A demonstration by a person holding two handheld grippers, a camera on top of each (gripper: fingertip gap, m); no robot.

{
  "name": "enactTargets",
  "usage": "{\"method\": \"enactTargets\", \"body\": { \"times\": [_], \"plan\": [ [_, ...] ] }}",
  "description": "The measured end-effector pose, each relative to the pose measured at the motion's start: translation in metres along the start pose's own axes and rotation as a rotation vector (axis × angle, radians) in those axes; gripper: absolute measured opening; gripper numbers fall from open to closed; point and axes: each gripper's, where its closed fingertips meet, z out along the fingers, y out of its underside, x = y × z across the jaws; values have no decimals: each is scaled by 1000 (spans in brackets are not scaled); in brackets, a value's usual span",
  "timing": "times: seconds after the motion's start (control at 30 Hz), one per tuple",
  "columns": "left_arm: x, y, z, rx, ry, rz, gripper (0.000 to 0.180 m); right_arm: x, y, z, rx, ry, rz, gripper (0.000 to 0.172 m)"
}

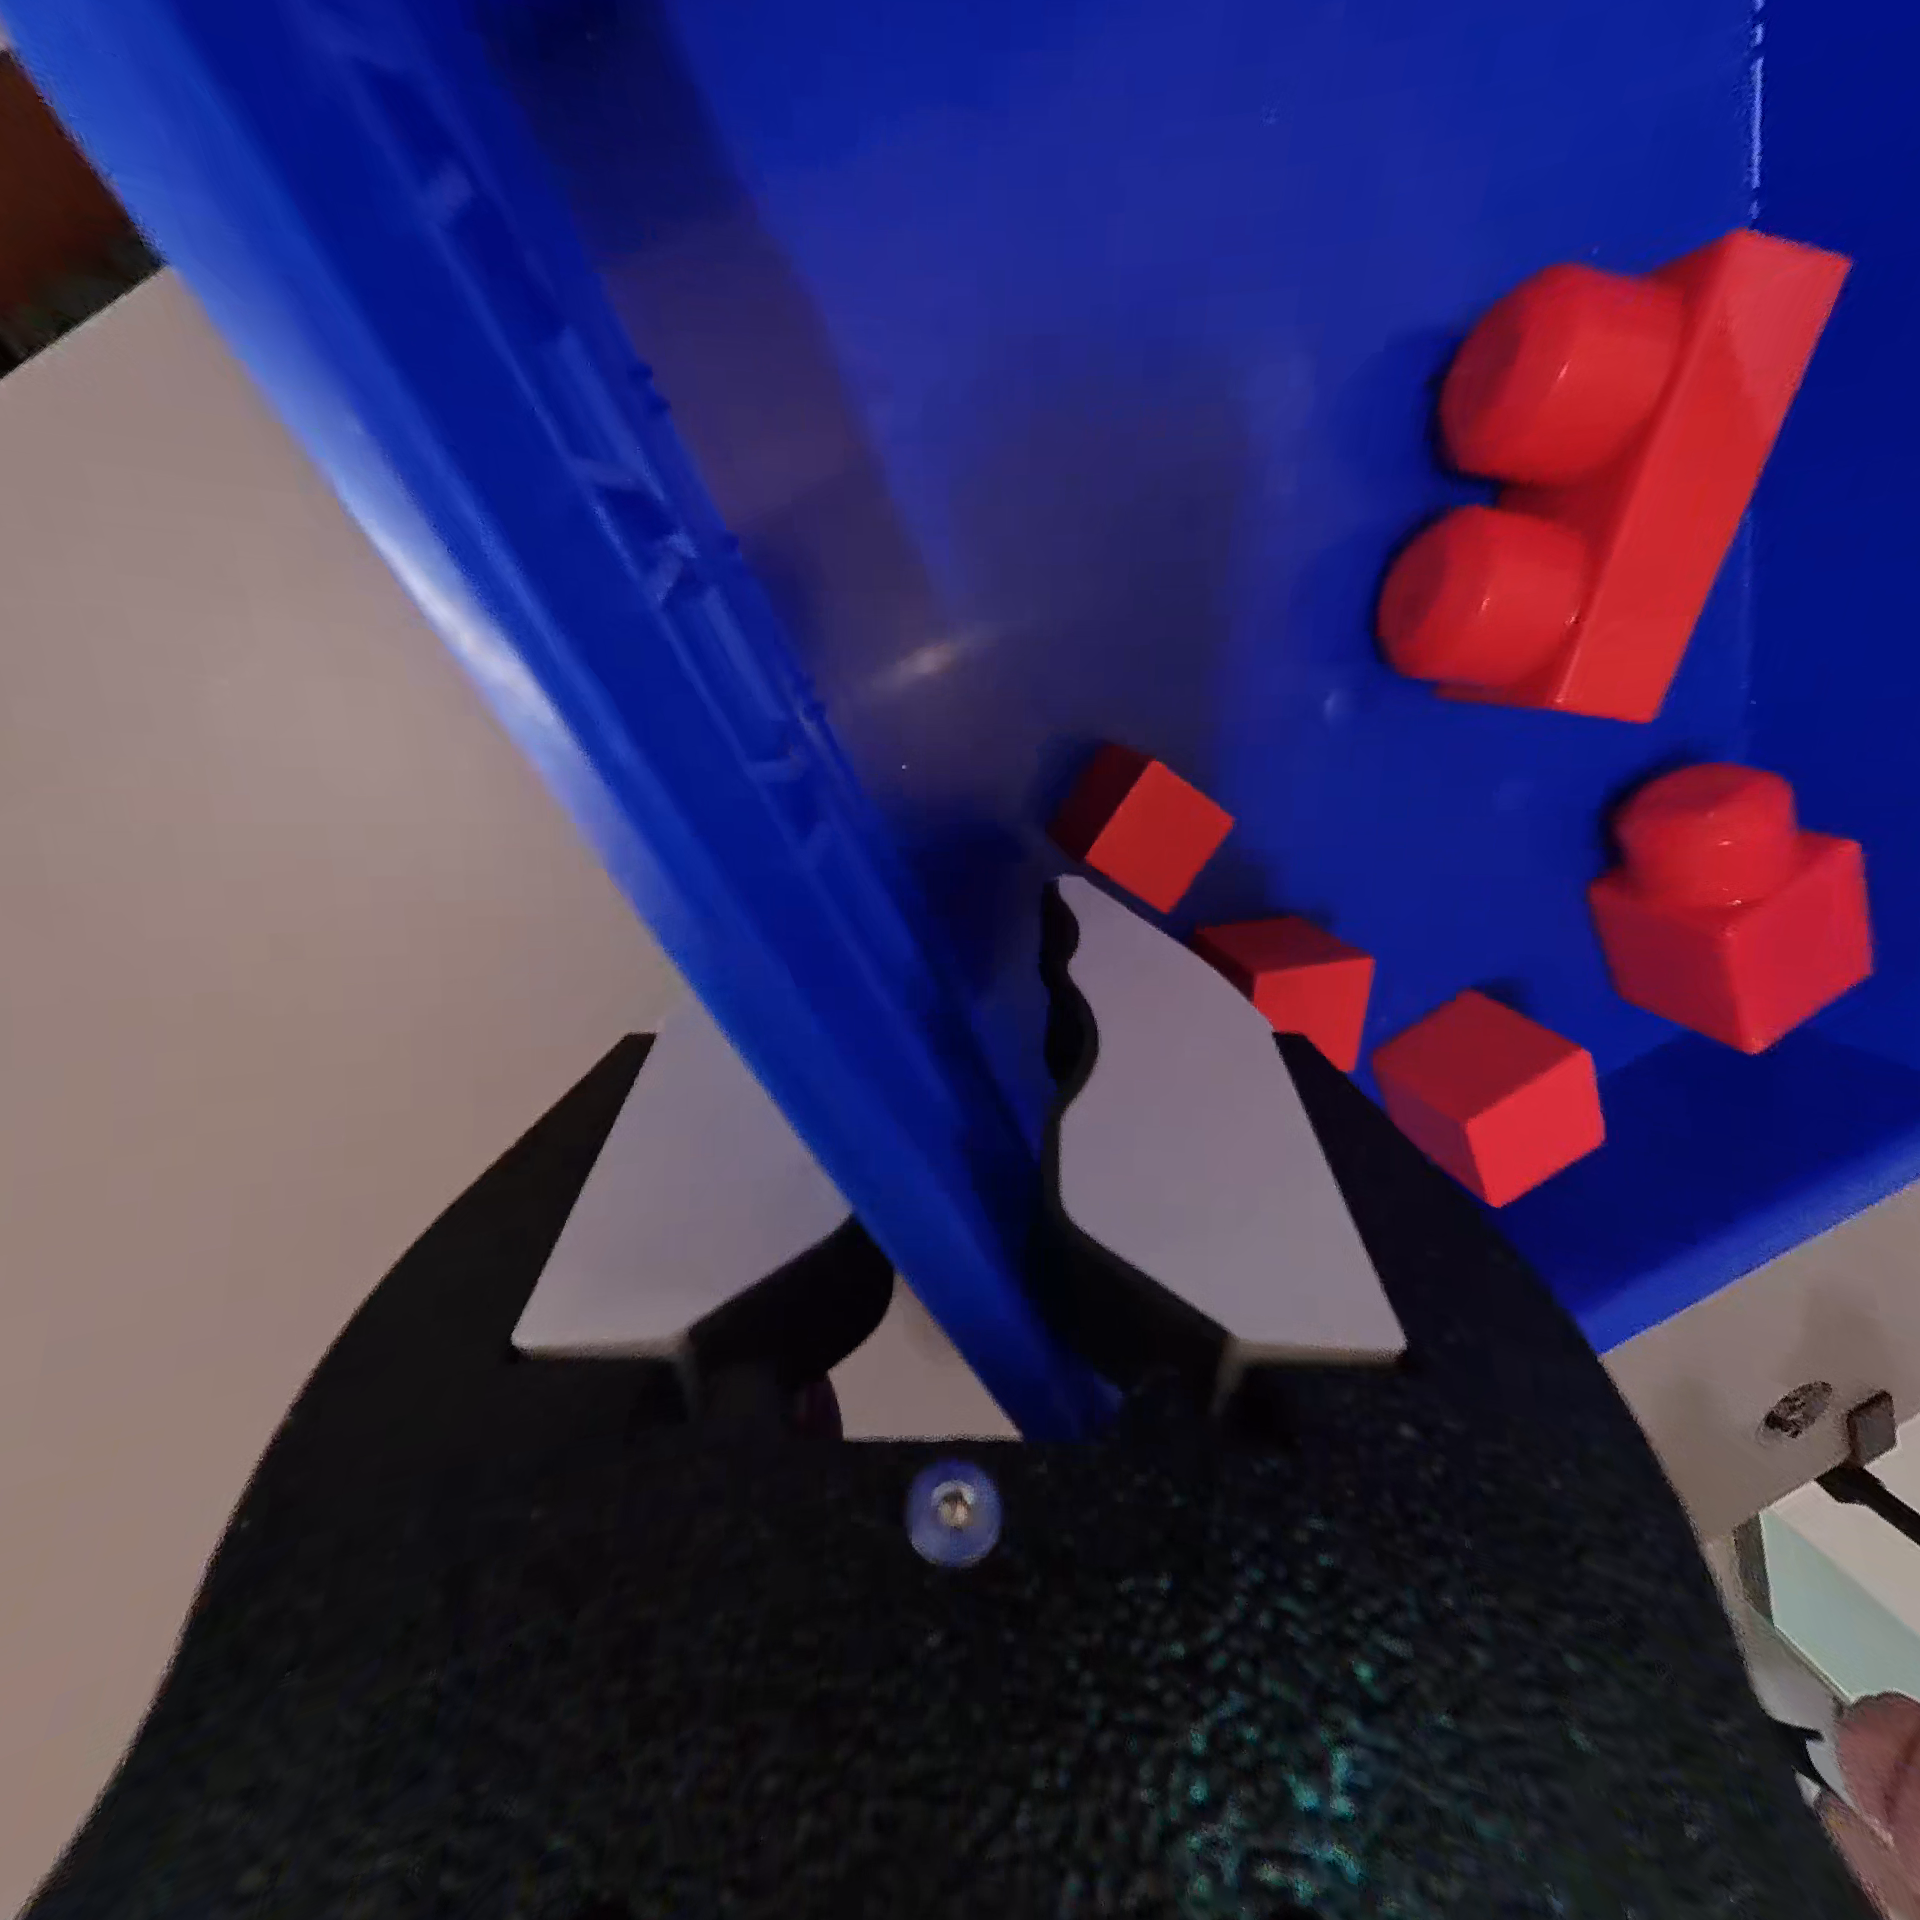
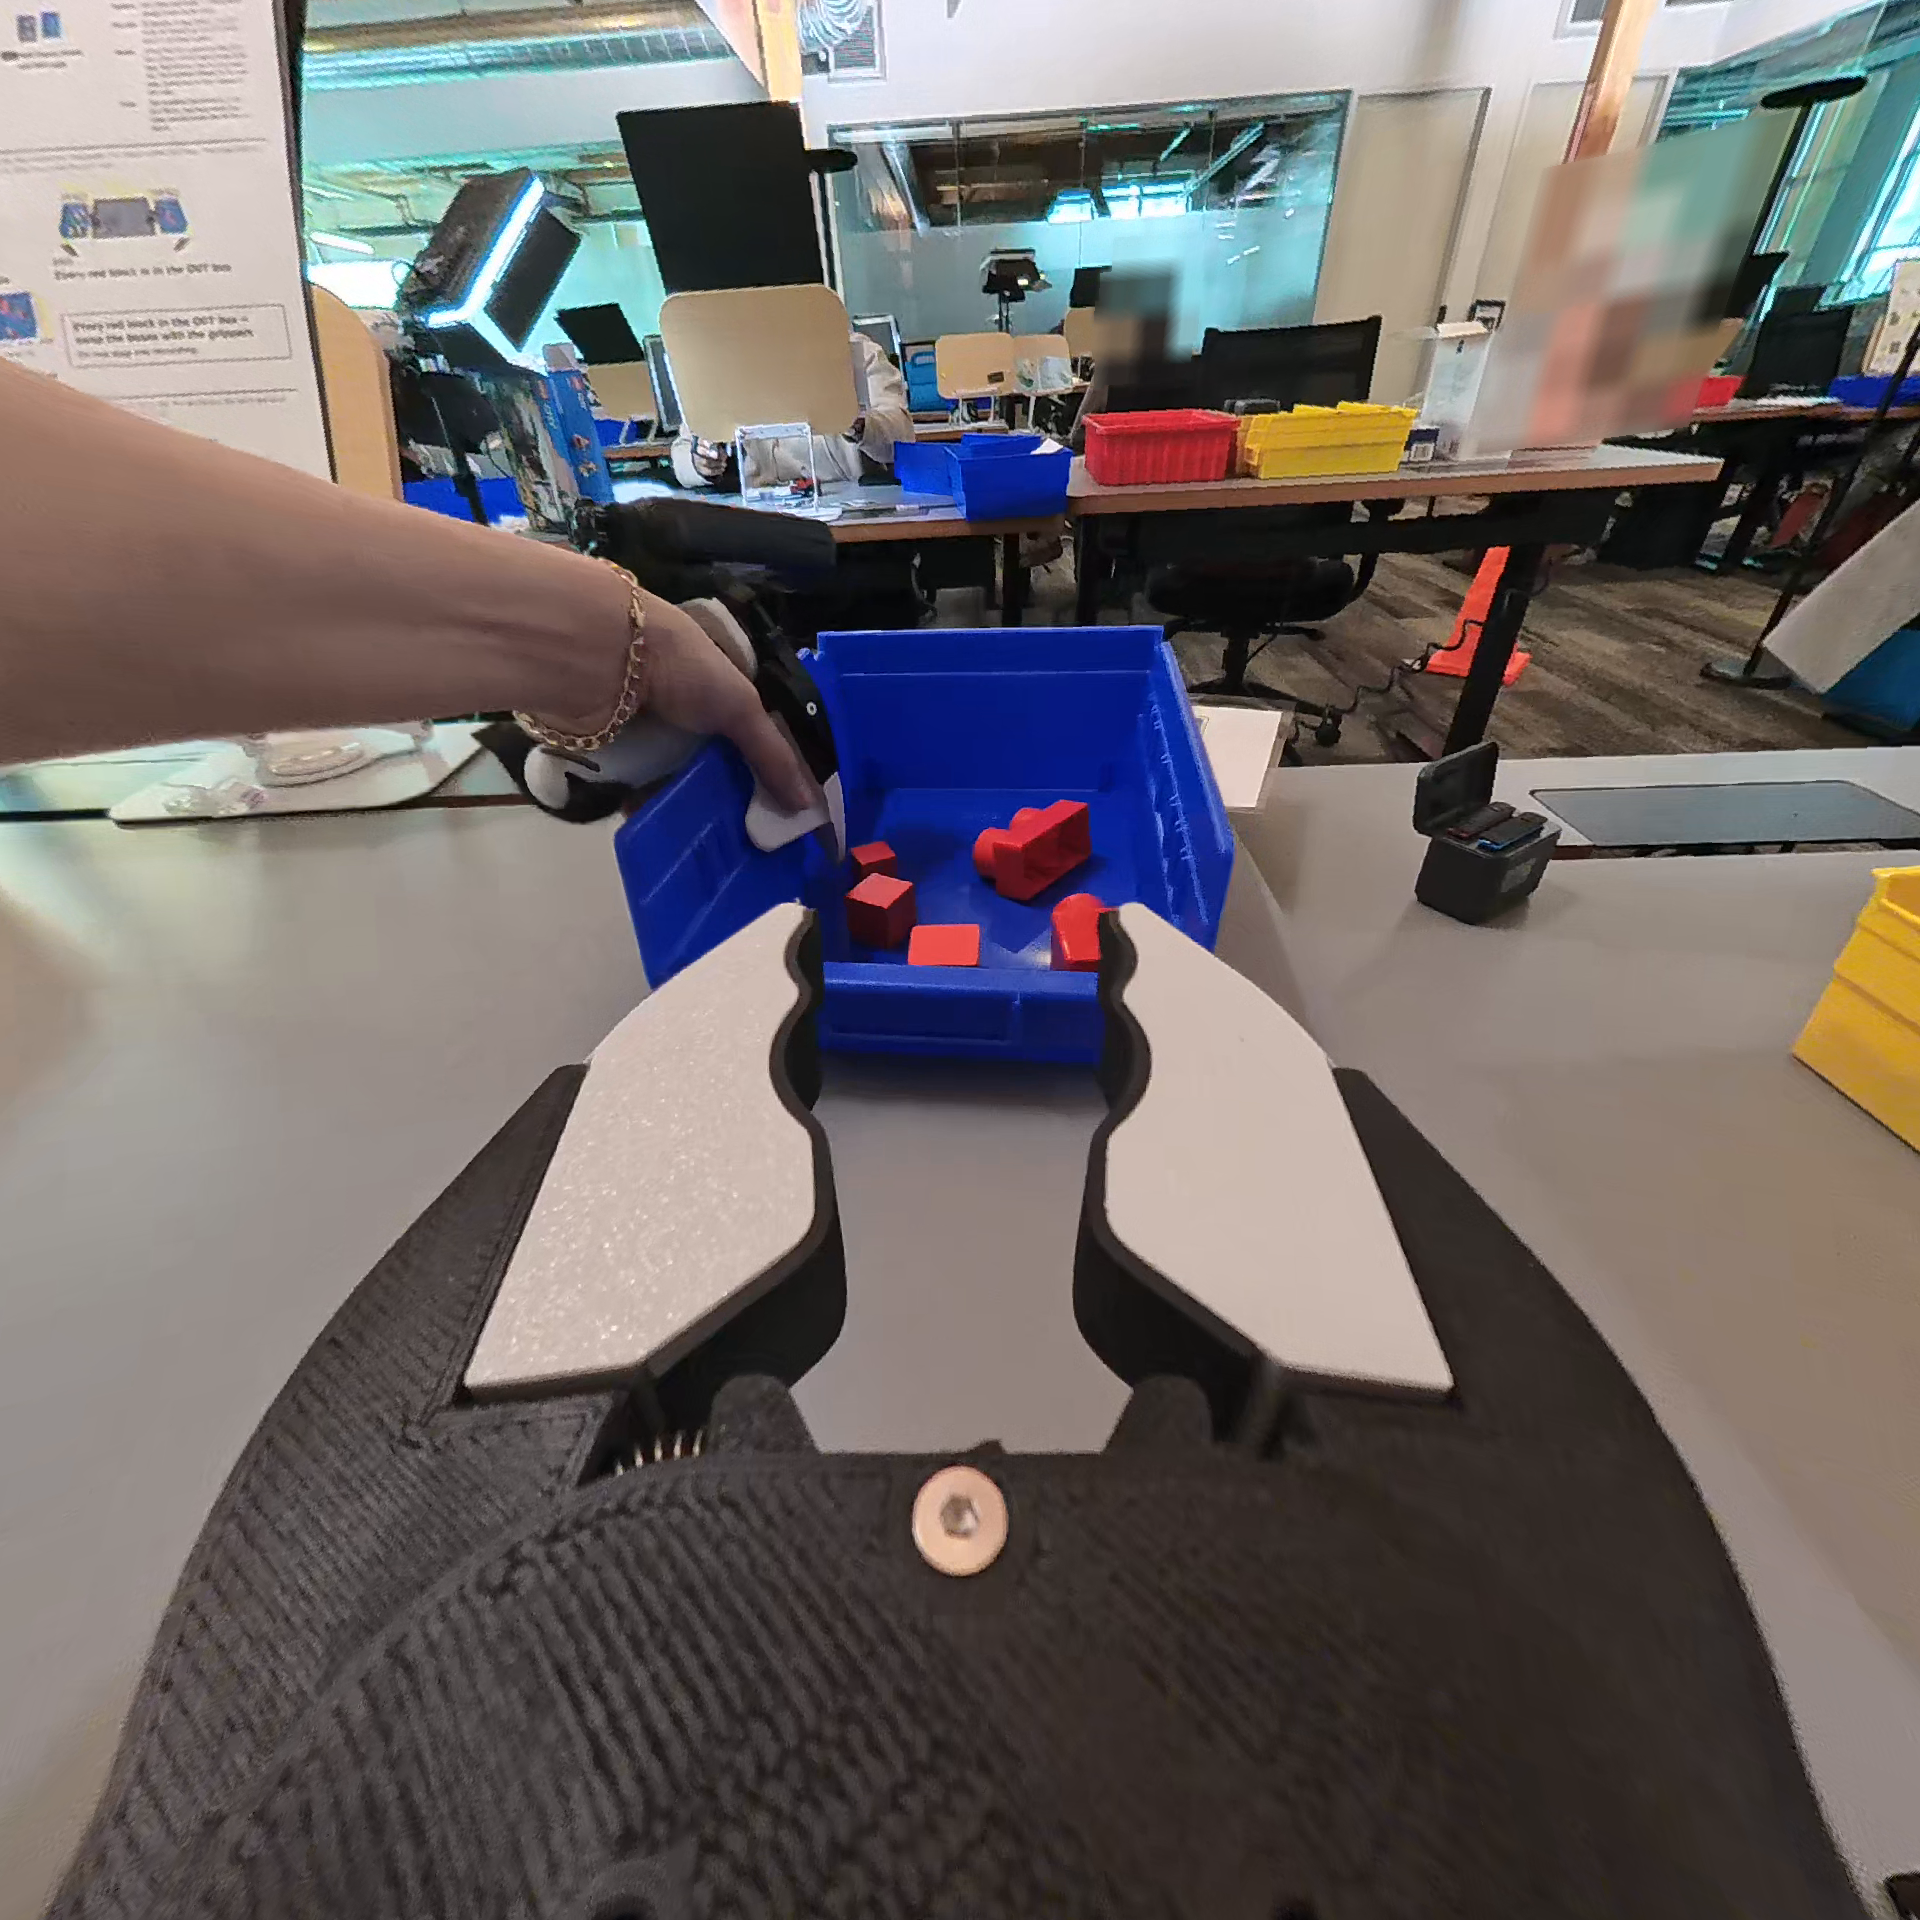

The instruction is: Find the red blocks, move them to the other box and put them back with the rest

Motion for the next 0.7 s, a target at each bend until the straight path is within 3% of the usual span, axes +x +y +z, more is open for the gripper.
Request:
{"method": "enactTargets", "body": {
  "times": [0.17, 0.4, 0.53, 0.7],
  "plan": [
    [-17, 10, -12, -70, 29, 71, 25, 0, 0, 0, -7, 3, -8, 51],
    [-57, 51, -48, -161, 104, 197, 22, -9, -7, -1, 2, -22, -2, 51],
    [-74, 81, -91, -157, 210, 246, 23, -16, -18, -4, 26, -14, -42, 51],
    [-103, 118, -170, -90, 262, 295, 23, -28, -17, 1, 12, -23, -44, 51]
  ]
}}
